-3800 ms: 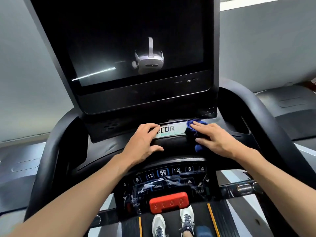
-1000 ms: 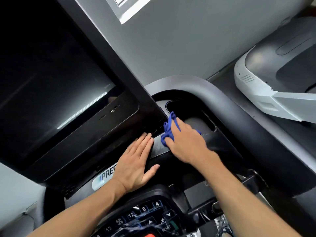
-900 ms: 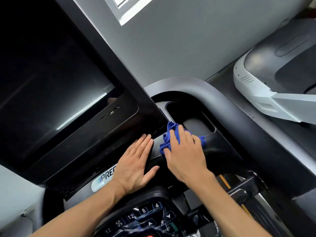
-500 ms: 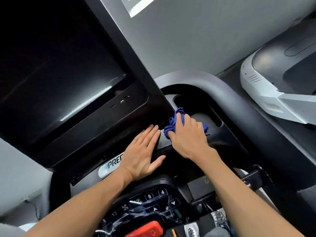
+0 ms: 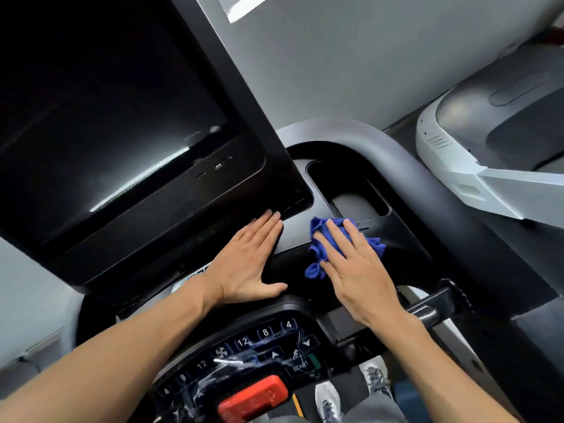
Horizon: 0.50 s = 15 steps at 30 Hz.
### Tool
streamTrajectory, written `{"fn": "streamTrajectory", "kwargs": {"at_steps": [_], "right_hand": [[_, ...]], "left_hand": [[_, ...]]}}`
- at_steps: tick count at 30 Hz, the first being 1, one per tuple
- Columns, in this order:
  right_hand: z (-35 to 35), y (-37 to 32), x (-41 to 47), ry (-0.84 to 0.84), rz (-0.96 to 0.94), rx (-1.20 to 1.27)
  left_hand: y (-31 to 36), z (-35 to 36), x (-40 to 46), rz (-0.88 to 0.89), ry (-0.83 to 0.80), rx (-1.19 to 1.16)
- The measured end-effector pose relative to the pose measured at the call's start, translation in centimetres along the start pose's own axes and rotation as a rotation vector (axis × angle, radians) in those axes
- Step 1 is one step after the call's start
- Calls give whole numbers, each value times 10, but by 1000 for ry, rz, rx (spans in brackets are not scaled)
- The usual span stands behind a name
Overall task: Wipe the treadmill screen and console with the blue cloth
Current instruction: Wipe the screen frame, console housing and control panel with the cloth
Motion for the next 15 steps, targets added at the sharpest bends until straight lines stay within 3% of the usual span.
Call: {"fn": "streamTrajectory", "kwargs": {"at_steps": [4, 8, 10, 13, 15], "right_hand": [[11, -27, 24, 83, -112, 218], [11, -50, 41, 33, -131, 424], [9, -33, 33, 114, -28, 463], [0, 6, 21, 356, 350, 592], [0, 4, 19, 392, 505, 637]], "left_hand": [[-8, -2, 0, 72, -45, -37], [-23, -6, -1, 136, -91, -115], [-25, -5, -2, 151, -79, -120], [-21, 1, -3, 149, -52, -85], [-20, 4, -4, 133, -30, -75]]}}
Point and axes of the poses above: each hand's wrist, its own x-axis towards the middle knuckle, its own z-axis out of the palm, y = z × x, the point moved 3 cm from there along x, towards the middle knuckle, and after that the axes turned 3 degrees about y, right-handed, at the moved point
